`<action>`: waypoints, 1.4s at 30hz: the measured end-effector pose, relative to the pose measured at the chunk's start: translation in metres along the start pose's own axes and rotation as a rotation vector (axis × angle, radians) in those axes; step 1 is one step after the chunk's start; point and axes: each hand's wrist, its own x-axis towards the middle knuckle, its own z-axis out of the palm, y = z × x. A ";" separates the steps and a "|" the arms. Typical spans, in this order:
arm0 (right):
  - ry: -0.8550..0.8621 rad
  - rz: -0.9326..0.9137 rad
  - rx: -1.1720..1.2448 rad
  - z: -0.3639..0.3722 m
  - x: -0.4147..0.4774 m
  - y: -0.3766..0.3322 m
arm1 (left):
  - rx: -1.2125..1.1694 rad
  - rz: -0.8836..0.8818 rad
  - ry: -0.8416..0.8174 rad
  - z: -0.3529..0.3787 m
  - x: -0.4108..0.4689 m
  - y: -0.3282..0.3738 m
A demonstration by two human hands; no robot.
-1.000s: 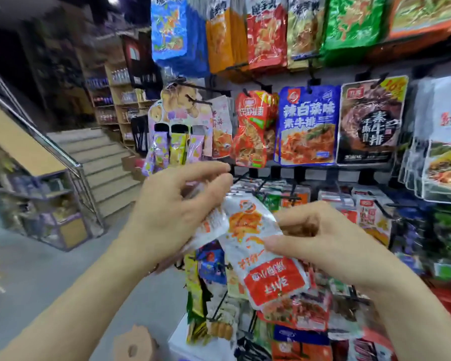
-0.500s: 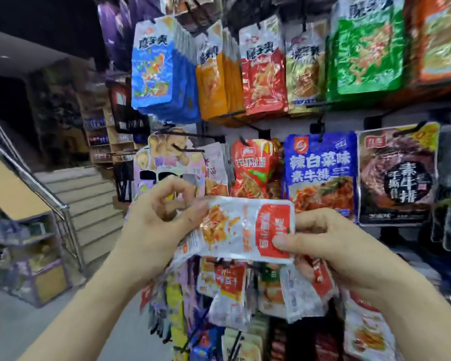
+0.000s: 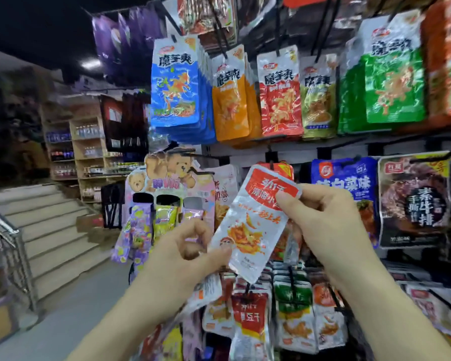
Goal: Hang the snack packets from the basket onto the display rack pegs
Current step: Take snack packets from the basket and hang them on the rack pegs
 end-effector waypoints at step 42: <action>-0.033 -0.270 0.040 -0.022 -0.051 -0.020 | 0.190 0.498 0.005 0.015 0.025 0.012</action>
